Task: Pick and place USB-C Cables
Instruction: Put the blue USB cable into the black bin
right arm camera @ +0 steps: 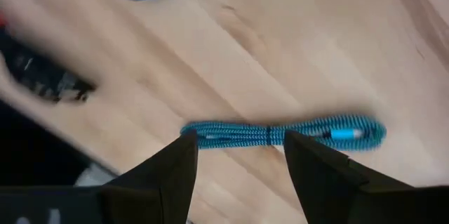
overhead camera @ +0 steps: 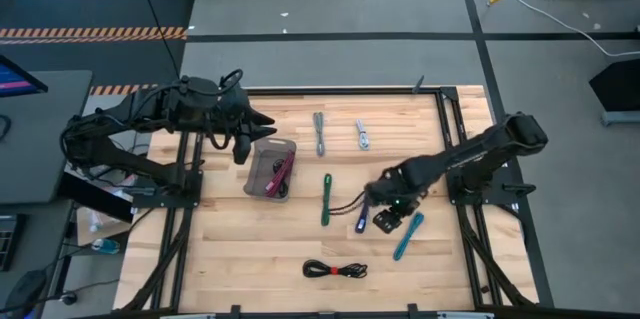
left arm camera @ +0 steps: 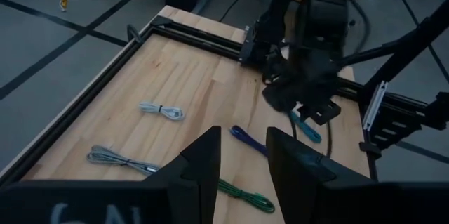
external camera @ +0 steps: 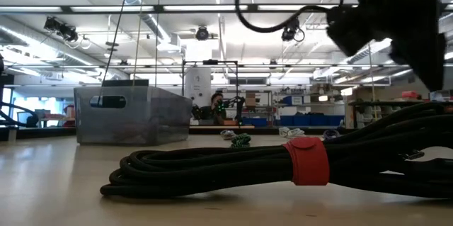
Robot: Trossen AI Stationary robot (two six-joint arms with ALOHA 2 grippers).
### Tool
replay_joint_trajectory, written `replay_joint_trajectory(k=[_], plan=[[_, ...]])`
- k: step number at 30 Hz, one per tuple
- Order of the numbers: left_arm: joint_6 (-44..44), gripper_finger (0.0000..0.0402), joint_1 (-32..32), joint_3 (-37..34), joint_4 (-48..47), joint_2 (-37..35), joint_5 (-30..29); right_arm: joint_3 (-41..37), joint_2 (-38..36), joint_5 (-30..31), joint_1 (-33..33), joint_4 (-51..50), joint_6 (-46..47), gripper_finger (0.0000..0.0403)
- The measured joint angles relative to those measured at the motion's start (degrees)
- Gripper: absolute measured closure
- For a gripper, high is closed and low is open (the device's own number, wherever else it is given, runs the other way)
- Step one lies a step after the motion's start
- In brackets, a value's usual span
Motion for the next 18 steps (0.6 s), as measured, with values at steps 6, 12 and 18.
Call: replay_joint_trajectory(k=[6, 12, 18], plan=[[0.18, 0.028, 0.02, 0.0, -0.02, 0.0, 0.0, 0.0, -0.33, 8.05, 8.64, -1.09, 26.29, 0.0185], [2.84, 0.028, 0.02, 0.0, -0.11, 0.0, 0.0, 0.0, -0.33, 14.72, 15.63, -0.55, 51.48, 0.0185], [4.46, 0.028, 0.02, 0.0, -1.54, 0.0, 0.0, 0.04, 0.35, 18.95, 19.92, 1.12, 68.06, 0.0185]])
